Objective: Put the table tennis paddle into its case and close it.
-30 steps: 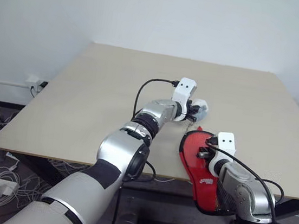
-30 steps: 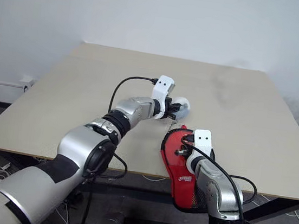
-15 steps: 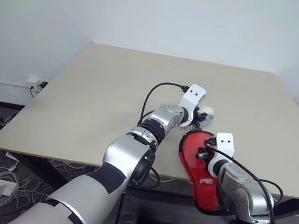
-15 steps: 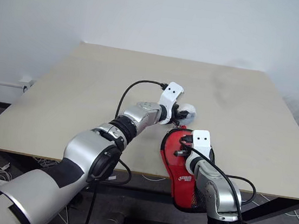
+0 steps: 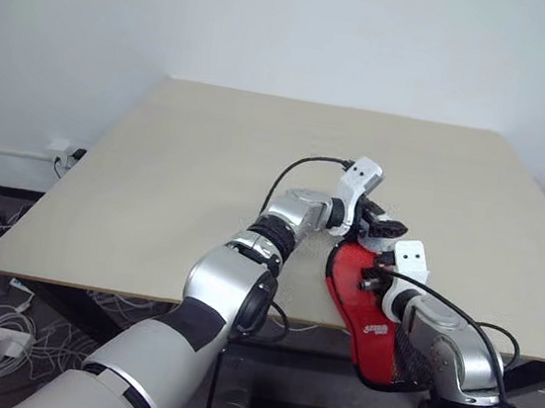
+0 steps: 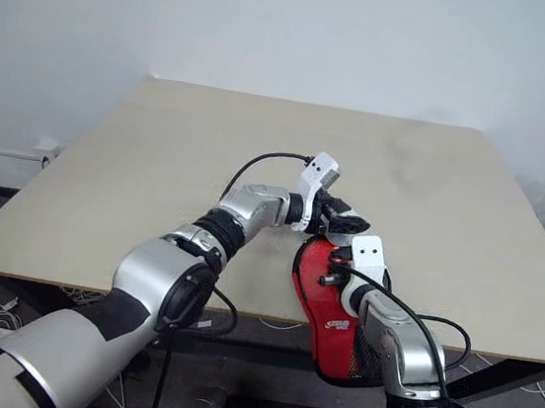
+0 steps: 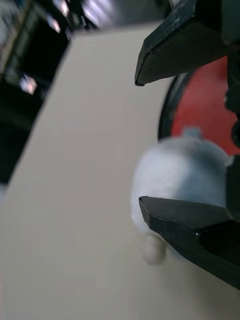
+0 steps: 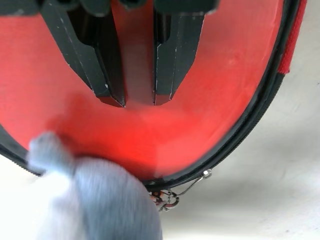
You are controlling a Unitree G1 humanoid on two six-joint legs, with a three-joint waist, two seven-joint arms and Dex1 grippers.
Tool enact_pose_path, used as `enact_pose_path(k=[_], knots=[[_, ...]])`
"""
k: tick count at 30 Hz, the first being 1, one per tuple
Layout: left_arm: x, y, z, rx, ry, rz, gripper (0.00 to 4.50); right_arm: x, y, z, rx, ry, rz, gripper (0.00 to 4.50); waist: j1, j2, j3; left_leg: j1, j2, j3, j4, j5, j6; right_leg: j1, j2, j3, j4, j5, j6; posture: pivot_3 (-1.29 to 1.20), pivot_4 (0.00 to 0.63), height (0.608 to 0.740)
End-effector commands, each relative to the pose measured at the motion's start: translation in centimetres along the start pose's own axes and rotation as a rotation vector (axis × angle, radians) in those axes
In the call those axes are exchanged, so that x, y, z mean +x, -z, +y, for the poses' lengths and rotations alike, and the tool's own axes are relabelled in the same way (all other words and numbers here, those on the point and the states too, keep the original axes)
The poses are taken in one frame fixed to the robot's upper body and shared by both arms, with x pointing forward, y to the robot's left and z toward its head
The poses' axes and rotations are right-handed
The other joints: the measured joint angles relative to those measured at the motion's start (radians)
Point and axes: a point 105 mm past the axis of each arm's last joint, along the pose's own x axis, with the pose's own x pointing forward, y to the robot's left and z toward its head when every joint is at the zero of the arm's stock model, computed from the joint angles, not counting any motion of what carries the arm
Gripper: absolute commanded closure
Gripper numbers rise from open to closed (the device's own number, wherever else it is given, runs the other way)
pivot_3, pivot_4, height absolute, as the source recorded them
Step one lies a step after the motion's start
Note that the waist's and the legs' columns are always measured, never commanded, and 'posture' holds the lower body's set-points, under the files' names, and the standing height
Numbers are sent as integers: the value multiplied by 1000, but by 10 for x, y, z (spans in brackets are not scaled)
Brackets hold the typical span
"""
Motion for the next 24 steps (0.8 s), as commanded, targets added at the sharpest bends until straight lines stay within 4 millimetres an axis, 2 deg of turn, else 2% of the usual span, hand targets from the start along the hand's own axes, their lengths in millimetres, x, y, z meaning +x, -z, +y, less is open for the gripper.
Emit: enact_pose_path(k=[1,4,6,8,12,15,17,21,23,24], knots=[[-22,-45,2,14,65,-134,772,-3,5,3,-10,-59,16,3568,-3,1,0,0,0,0,0,1,2,0,0,0,0,0,0,0,0,715],[-42,-57,9,26,84,-166,772,-9,-7,2,-23,-84,-30,3568,-4,1,1,0,1,0,-1,1,2,0,0,0,0,0,0,0,0,715],[-56,-55,16,58,88,-156,772,-14,-20,-1,-43,-86,-98,3568,-2,1,1,0,0,0,0,1,2,0,0,0,0,0,0,0,0,715],[-69,-47,22,87,101,-131,772,-19,-38,-7,-29,-70,-190,3568,-2,2,1,0,0,0,0,1,2,0,0,0,0,0,0,0,0,715],[-85,-14,31,105,100,-38,772,-24,-60,-17,58,-57,-300,3568,0,2,1,0,0,0,0,1,2,0,0,0,0,0,0,0,0,715],[-90,18,25,185,143,64,722,-32,-81,-26,112,-32,-419,3009,1,2,1,0,0,0,0,1,2,0,0,1,0,0,0,0,0,715],[-90,30,12,195,198,85,722,-35,-91,-32,144,-18,-466,2363,1,2,1,-1,1,1,0,2,2,0,0,1,0,0,0,0,0,715],[-80,43,-13,204,247,90,722,-25,-96,-43,165,35,-443,979,2,3,1,-3,2,0,1,2,2,-1,-1,0,1,0,0,0,0,715],[-72,45,-24,200,260,84,722,-19,-98,-43,165,33,-428,249,2,3,1,-3,2,0,2,2,2,-1,-1,0,1,0,0,0,0,715],[-67,45,-30,192,268,74,722,-15,-100,-40,165,24,-420,249,2,3,1,-3,2,0,2,2,2,-1,-1,0,1,0,0,0,0,715]])
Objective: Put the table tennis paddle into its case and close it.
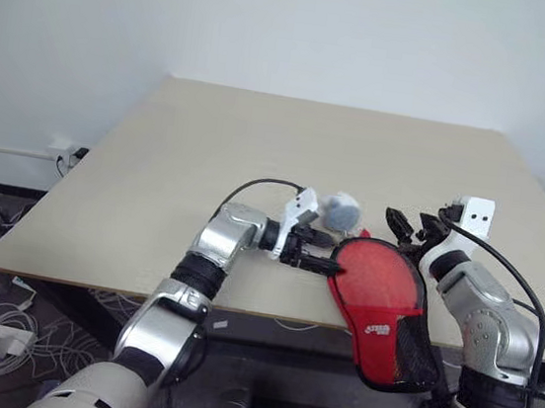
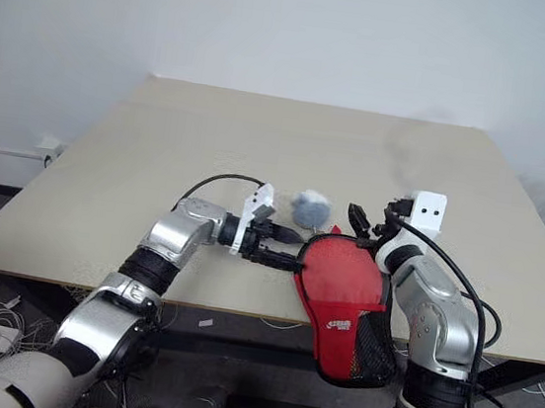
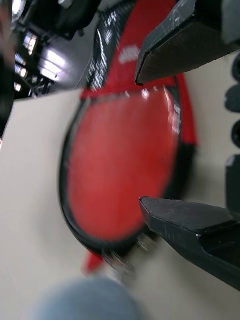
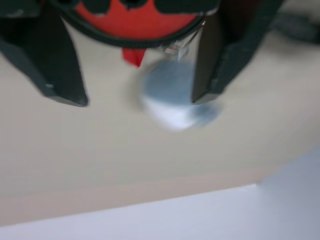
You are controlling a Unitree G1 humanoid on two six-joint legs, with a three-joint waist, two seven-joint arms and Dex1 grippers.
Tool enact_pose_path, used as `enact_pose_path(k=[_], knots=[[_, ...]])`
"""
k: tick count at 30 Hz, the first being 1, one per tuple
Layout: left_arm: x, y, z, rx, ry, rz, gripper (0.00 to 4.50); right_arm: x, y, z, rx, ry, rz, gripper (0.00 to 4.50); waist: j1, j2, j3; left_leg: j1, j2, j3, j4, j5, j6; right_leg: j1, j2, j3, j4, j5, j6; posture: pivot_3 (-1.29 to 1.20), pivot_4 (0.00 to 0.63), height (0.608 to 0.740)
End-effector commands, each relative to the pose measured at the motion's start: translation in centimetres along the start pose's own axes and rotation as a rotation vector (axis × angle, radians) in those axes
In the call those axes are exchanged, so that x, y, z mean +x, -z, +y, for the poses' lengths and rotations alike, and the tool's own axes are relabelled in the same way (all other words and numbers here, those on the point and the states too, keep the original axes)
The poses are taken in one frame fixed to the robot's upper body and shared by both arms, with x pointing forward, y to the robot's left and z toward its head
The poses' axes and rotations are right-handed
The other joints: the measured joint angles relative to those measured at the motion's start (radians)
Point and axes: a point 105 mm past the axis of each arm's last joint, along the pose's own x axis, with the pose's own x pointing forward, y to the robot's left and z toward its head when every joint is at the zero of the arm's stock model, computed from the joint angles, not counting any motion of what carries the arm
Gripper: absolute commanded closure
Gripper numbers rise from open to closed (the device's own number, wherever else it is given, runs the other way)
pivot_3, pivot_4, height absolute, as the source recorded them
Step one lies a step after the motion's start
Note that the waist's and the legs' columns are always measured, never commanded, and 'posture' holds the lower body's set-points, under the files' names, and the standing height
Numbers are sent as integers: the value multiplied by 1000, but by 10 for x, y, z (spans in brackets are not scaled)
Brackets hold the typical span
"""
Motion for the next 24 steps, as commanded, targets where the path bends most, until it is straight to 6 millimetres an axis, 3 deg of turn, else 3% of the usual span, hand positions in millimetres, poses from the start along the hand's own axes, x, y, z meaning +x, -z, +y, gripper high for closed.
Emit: enact_pose_path(k=[1,5,10,15,24], knots=[[18,-18,-17,40,32,-42,722,11,-10,5,-3,-10,-19,249,-1,1,0,0,-1,0,0,0,0,0,0,0,0,0,0,0,0,715],[37,-22,-29,-12,41,-60,722,29,-8,16,11,-53,29,249,-2,3,0,0,-2,1,0,0,1,0,1,1,1,0,0,0,0,715],[50,4,-42,0,54,32,722,53,-6,36,61,-135,107,249,-8,6,-1,1,-2,2,-1,1,1,1,2,2,1,0,0,0,0,715],[52,31,-35,13,-6,129,722,71,3,50,35,-191,190,249,-5,7,-1,1,-2,2,-1,2,-1,0,2,2,1,0,0,0,0,715],[59,34,-29,2,-69,126,722,99,7,66,-5,-229,226,249,-3,7,-1,1,-3,2,0,4,-5,0,2,1,1,0,0,0,0,715]])
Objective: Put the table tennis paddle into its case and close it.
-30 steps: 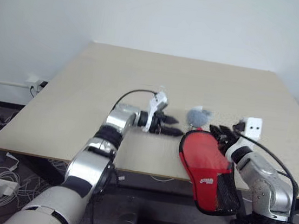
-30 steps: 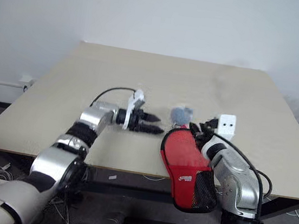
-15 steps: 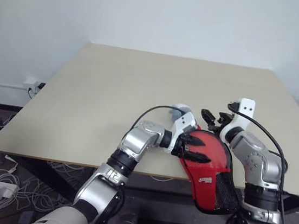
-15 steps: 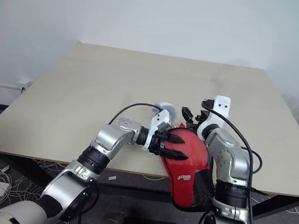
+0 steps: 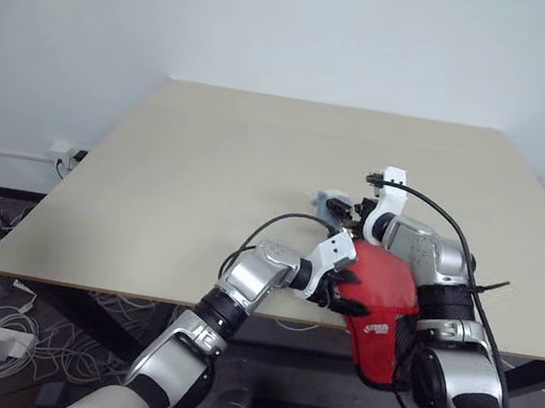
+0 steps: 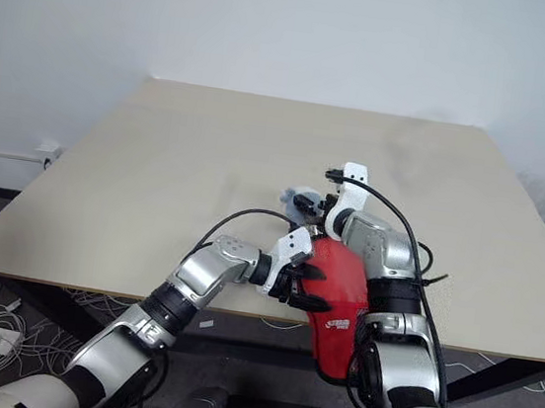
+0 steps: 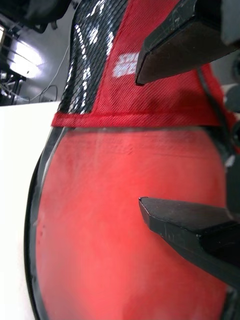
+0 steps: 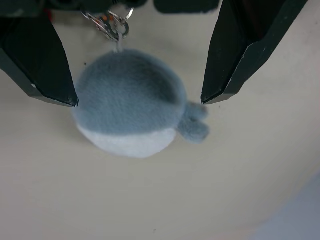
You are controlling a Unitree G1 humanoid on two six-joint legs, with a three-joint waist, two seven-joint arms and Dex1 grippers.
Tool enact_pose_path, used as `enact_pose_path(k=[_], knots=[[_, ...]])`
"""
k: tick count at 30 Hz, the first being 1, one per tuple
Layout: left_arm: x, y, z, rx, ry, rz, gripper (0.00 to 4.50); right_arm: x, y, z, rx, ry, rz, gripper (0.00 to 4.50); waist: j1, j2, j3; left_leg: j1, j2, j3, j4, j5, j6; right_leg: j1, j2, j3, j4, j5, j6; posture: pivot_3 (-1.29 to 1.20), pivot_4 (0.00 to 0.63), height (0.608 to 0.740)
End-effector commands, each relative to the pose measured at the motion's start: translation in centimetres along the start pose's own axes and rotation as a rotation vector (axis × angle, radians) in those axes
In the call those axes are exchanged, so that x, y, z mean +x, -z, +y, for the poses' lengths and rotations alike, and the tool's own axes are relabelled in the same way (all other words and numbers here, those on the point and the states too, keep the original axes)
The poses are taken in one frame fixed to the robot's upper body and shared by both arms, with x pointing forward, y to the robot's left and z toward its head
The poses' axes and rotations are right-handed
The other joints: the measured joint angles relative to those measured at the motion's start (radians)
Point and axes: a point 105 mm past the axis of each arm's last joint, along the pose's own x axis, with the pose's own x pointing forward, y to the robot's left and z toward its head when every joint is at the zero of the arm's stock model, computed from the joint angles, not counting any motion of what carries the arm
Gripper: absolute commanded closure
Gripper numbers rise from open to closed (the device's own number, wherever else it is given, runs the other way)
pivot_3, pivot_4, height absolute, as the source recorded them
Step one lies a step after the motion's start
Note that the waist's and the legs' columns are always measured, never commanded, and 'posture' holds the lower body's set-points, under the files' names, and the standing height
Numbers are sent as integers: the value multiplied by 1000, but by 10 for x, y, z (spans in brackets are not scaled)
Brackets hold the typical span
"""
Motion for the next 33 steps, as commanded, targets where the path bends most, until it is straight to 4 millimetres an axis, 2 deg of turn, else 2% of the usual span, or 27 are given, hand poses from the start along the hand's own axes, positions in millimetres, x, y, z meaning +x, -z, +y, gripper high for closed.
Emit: enact_pose_path(k=[1,6,13,16,19,24,26,28,33], knots=[[4,0,1,15,-23,20,722,7,-24,10,-78,-18,-64,249,0,0,0,0,0,0,0,0,0,0,0,0,0,0,0,0,0,715],[10,-1,-3,46,-29,27,722,21,-17,12,-124,-8,-16,249,0,0,0,0,0,0,0,0,0,0,0,0,0,0,0,0,0,715],[5,-4,0,55,-50,22,722,32,0,13,-220,25,68,249,-9,1,0,1,0,0,-1,0,-1,0,0,0,0,0,0,0,0,715],[3,-6,3,52,-62,14,722,33,-3,15,-218,24,46,811,-20,1,0,1,0,0,-1,0,-1,0,0,0,0,0,0,0,0,715],[3,-5,4,50,-74,19,722,32,-13,11,-212,65,-5,1864,-23,1,0,2,0,0,-3,1,-2,0,0,0,0,0,0,0,0,715],[8,0,6,61,-99,67,722,31,-16,5,-242,109,-33,3547,-22,1,0,2,0,0,-3,1,-2,0,0,0,0,0,0,0,0,715],[11,-4,12,89,-149,74,722,30,-15,5,-275,120,-41,4129,-22,1,0,2,0,0,-3,1,-2,0,0,0,0,0,0,0,0,715],[13,-10,14,105,-169,66,722,29,-12,6,-280,120,-40,4424,-22,1,0,2,0,0,-3,1,-2,1,0,0,0,0,0,0,0,715],[18,-11,19,145,-207,119,722,25,-3,7,-266,122,-30,4452,-22,1,0,2,0,0,-3,1,-2,0,0,0,0,0,0,0,0,715]])
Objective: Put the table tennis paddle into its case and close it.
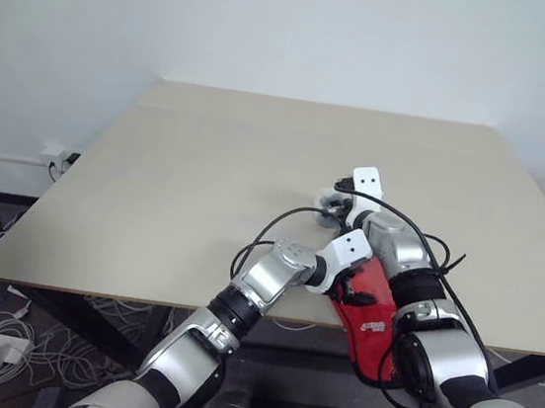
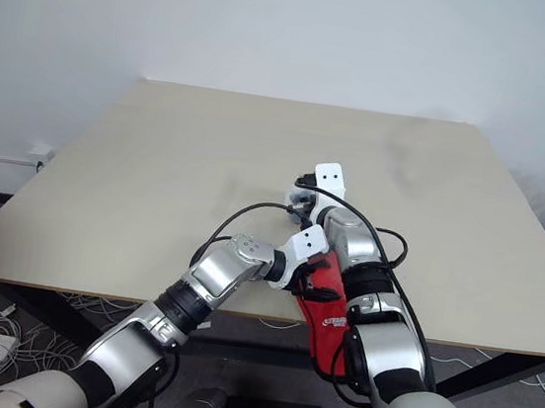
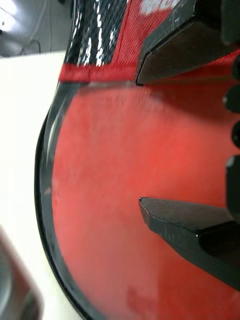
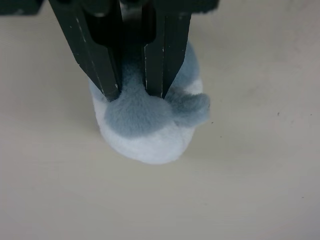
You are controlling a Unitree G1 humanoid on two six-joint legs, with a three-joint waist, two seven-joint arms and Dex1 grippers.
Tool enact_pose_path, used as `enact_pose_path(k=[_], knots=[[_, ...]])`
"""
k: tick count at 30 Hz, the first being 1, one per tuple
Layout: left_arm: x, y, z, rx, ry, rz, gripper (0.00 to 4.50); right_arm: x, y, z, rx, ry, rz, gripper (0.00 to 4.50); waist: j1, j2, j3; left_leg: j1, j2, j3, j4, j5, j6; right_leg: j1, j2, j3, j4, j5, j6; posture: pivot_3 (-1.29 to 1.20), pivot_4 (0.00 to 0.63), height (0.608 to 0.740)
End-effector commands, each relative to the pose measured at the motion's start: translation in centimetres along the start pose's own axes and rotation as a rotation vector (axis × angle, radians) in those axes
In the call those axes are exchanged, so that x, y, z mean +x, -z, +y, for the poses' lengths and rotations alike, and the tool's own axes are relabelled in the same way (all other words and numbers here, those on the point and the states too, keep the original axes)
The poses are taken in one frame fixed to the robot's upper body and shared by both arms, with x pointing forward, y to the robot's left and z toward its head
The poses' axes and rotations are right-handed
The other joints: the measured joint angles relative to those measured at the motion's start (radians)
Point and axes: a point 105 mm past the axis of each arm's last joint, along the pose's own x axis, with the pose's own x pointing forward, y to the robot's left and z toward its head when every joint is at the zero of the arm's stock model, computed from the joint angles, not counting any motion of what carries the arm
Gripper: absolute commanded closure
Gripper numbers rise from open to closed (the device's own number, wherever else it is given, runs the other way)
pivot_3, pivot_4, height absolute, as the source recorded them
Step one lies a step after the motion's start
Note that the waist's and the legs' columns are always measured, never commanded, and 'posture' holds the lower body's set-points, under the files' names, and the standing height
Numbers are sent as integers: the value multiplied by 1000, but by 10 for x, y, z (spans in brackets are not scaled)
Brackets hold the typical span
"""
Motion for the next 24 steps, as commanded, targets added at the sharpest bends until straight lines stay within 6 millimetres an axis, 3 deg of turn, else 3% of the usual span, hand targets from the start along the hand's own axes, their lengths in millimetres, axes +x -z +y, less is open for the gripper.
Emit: enact_pose_path(k=[1,6,12,24], knots=[[4,2,6,74,-42,69,722,-6,-17,1,6,10,-62,4452,1,0,0,0,0,0,0,0,0,0,0,0,0,0,0,0,0,715],[5,12,4,83,-19,120,722,-12,-25,-7,60,41,-91,4452,0,0,0,0,0,0,0,0,0,0,0,0,0,0,0,0,0,715],[2,22,-1,76,7,152,722,-21,-39,-40,179,189,-184,4453,1,0,0,0,0,0,0,0,0,0,0,0,0,0,0,0,0,715],[-3,31,-4,50,26,179,722,-35,-27,-84,266,383,-200,4454,2,0,0,0,0,0,0,0,0,0,0,0,0,0,0,0,0,715]])
